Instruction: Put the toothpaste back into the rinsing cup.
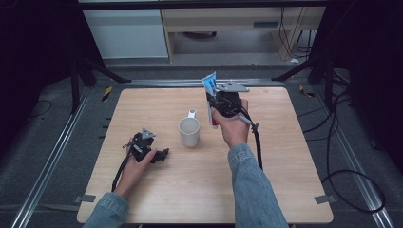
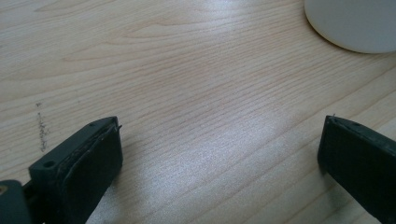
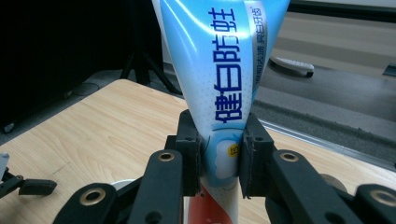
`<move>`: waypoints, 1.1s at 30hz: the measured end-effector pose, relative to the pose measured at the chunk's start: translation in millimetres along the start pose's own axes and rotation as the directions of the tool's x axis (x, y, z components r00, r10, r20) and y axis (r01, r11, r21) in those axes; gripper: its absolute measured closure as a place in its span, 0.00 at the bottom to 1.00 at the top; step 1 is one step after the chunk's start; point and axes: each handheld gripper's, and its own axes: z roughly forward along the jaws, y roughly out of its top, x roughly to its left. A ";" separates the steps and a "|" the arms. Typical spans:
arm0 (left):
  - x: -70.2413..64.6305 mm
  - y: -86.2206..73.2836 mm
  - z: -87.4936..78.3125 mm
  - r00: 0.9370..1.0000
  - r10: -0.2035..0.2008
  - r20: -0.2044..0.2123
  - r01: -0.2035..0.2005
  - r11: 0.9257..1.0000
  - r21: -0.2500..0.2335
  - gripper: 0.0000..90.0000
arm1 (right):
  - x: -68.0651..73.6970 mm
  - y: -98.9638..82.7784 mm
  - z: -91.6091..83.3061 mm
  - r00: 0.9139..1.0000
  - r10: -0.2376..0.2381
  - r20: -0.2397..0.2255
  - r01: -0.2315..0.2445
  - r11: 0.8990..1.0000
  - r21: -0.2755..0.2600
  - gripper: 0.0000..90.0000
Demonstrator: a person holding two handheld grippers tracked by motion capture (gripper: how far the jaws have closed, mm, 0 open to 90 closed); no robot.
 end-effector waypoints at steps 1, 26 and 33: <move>0.0 0.0 0.0 1.000 0.000 0.000 0.000 1.000 0.000 0.00 | 1.1 1.3 0.6 1.000 -0.014 0.001 0.014 1.000 -0.004 0.81; 0.0 0.0 0.0 1.000 0.000 0.000 0.000 1.000 0.000 0.00 | 6.8 11.7 -0.5 1.000 -0.009 0.025 0.012 0.994 -0.108 0.81; 0.1 0.0 0.0 1.000 0.000 0.001 0.000 1.000 0.001 0.00 | 10.6 15.7 0.8 1.000 -0.010 0.024 0.013 0.992 -0.127 0.81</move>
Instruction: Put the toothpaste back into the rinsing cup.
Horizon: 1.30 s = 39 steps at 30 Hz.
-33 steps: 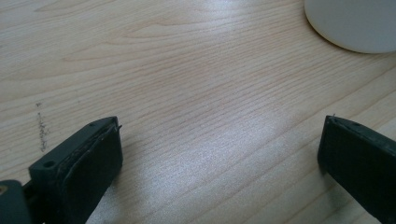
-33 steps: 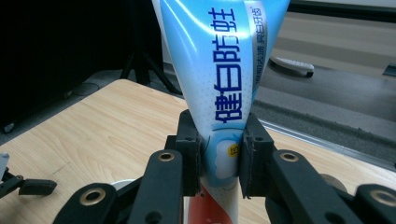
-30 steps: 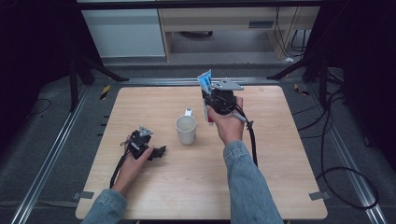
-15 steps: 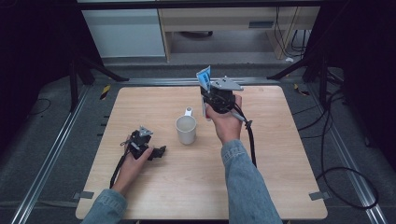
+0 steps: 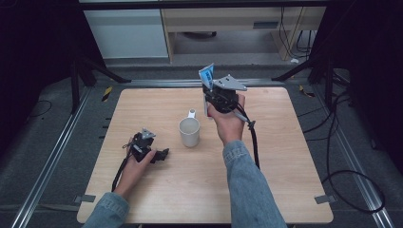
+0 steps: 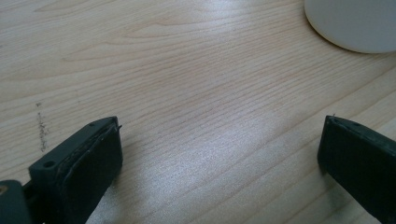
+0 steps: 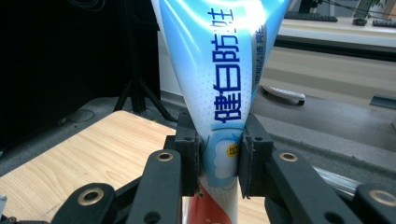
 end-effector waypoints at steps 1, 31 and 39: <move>0.0 0.0 0.0 1.000 0.000 0.000 0.000 1.000 0.000 0.00 | 1.0 0.3 0.5 1.000 0.003 -0.001 -0.003 1.000 -0.003 0.81; -0.3 0.0 0.2 1.000 -0.005 -0.001 0.005 1.000 -0.003 0.00 | 34.1 5.6 4.2 0.997 0.020 -0.075 -0.027 0.995 -0.096 0.81; -0.3 -0.1 0.3 1.000 -0.005 -0.001 0.005 1.000 -0.004 0.00 | 43.5 -12.8 7.6 0.995 0.030 -0.094 -0.037 0.996 -0.075 0.81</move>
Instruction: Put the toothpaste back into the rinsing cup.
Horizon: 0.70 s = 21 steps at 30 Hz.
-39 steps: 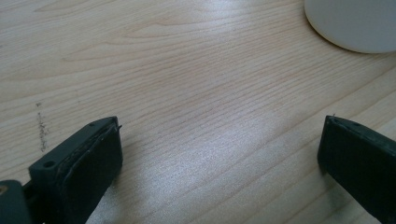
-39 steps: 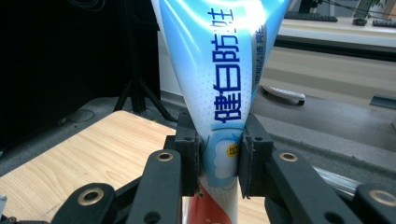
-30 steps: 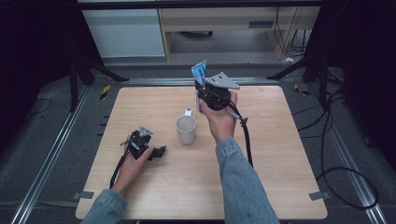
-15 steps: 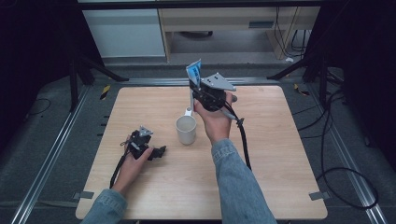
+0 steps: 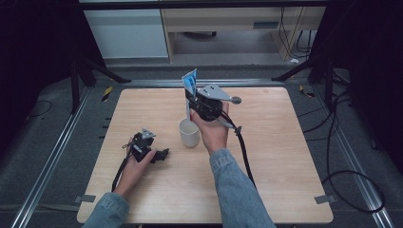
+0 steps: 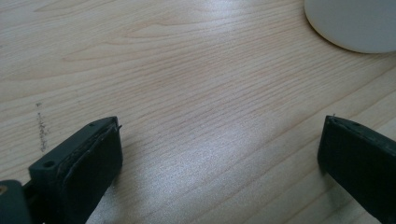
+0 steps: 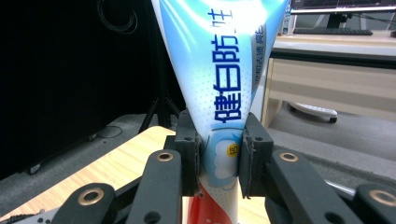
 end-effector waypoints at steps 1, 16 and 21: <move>0.1 0.0 -0.2 1.000 0.003 0.000 -0.003 1.000 0.002 0.00 | 0.5 -3.3 0.6 1.000 0.004 -0.004 -0.004 1.000 0.002 0.81; 0.1 0.0 0.0 1.000 0.001 0.000 -0.001 1.000 0.000 0.00 | 5.3 -28.9 9.7 0.999 0.036 -0.016 -0.035 0.999 0.033 0.81; 0.3 0.0 -0.2 1.000 0.004 0.001 -0.004 1.000 0.004 0.00 | 5.3 -37.0 11.2 0.999 0.033 -0.017 -0.032 0.999 0.039 0.81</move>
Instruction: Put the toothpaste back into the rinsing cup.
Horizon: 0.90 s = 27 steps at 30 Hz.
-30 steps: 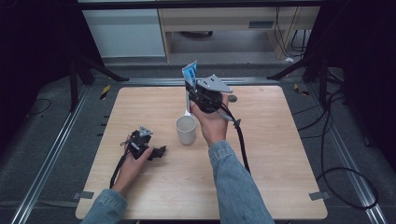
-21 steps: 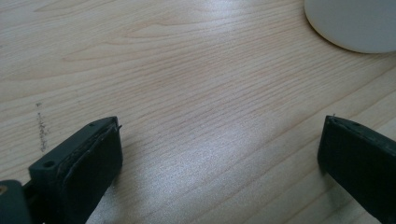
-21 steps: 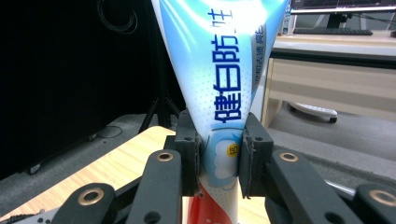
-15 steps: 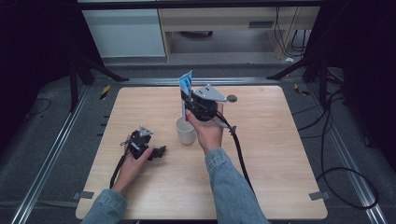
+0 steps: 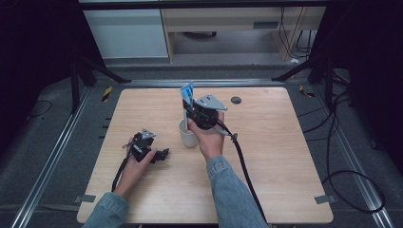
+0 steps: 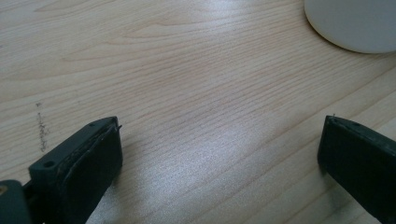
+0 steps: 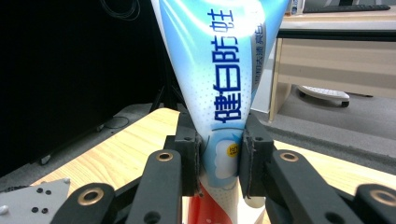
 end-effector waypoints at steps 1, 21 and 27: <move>0.0 0.0 0.0 1.000 0.000 0.000 0.000 1.000 0.000 0.00 | 0.0 0.0 0.0 1.000 0.000 0.000 0.000 1.000 0.000 0.81; 0.1 0.0 -0.2 1.000 0.002 0.000 -0.002 1.000 0.004 0.00 | -5.3 -29.3 7.2 0.998 0.059 0.004 -0.059 0.997 0.040 0.81; 0.1 0.0 -0.3 1.000 0.002 0.000 -0.002 1.000 0.004 0.00 | -6.2 -34.2 9.6 0.997 0.079 0.000 -0.079 0.996 0.047 0.81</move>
